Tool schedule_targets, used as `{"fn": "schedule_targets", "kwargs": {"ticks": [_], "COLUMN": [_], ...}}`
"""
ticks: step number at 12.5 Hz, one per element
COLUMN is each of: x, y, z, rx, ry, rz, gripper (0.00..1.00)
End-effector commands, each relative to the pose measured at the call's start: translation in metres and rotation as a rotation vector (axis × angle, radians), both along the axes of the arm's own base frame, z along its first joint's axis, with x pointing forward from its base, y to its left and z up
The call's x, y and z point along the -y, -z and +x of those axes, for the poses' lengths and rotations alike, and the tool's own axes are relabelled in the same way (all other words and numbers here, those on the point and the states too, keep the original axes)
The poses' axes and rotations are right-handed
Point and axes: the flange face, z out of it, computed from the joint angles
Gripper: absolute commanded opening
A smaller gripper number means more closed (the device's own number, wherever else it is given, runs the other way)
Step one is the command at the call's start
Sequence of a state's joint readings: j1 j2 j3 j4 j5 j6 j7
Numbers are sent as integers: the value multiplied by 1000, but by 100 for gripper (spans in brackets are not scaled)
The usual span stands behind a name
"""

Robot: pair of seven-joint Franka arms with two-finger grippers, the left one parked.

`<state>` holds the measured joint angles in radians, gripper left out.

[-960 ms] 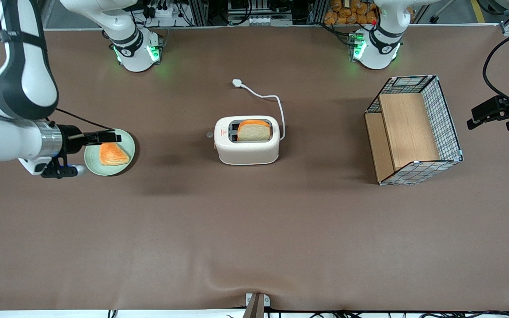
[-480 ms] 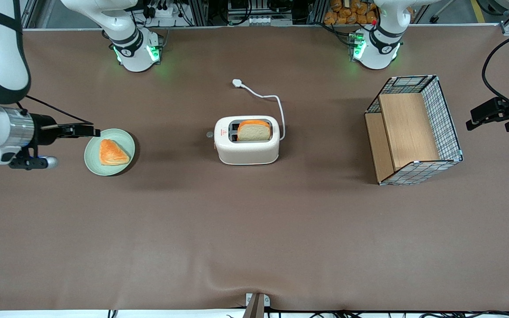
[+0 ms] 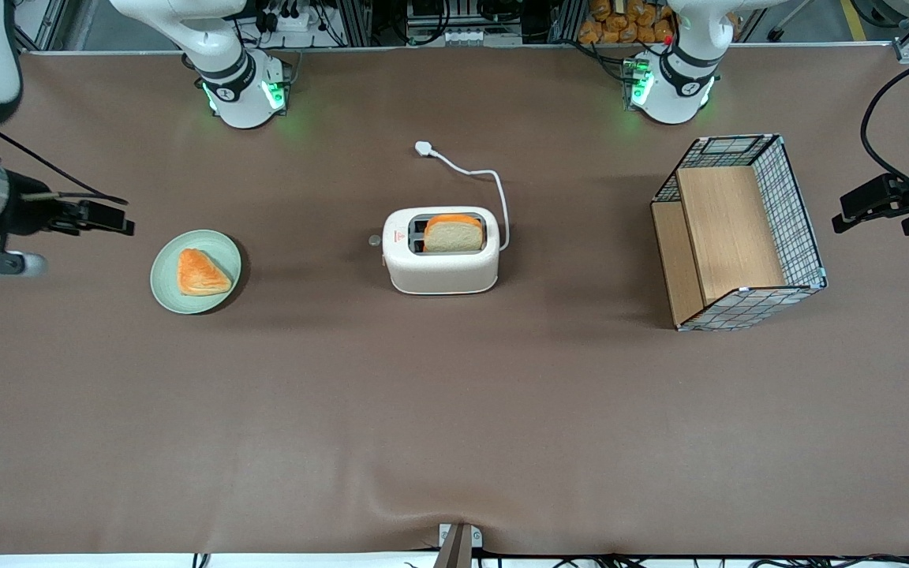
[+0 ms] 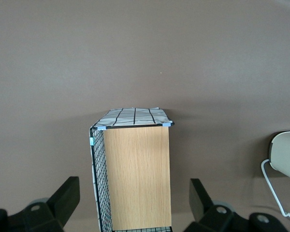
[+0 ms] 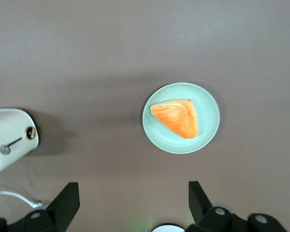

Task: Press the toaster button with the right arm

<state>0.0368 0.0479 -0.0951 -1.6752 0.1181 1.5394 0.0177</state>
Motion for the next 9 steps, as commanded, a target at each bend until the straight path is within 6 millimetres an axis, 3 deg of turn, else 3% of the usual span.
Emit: {"fn": "schedule_targets", "kwargs": {"ticks": [1, 5, 7, 9], "x": [-3, 15, 17, 18], "y": [-28, -78, -82, -87], "z": [-4, -16, -23, -24], "rx": [46, 109, 70, 63], "ry": [57, 138, 237, 217], "rz": [-41, -64, -72, -72], "gripper": [100, 100, 100, 100]}}
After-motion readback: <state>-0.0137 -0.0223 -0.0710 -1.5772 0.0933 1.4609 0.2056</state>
